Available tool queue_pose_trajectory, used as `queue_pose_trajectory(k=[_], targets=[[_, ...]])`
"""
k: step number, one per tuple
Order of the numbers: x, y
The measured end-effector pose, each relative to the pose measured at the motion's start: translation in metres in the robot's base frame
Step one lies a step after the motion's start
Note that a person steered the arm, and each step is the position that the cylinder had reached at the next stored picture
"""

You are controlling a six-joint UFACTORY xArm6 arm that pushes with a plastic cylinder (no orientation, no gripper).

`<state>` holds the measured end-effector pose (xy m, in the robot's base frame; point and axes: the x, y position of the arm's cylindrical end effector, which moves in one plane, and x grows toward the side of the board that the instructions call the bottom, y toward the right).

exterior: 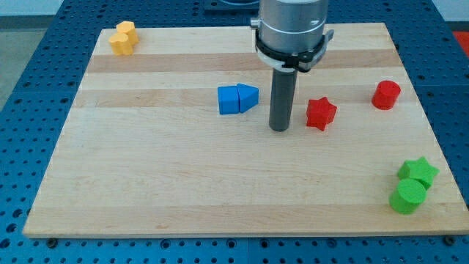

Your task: Push the red star to the bottom left of the red circle

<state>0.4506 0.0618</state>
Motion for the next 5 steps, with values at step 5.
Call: queue_pose_trajectory(k=[5], targets=[[-0.011, 0.076]])
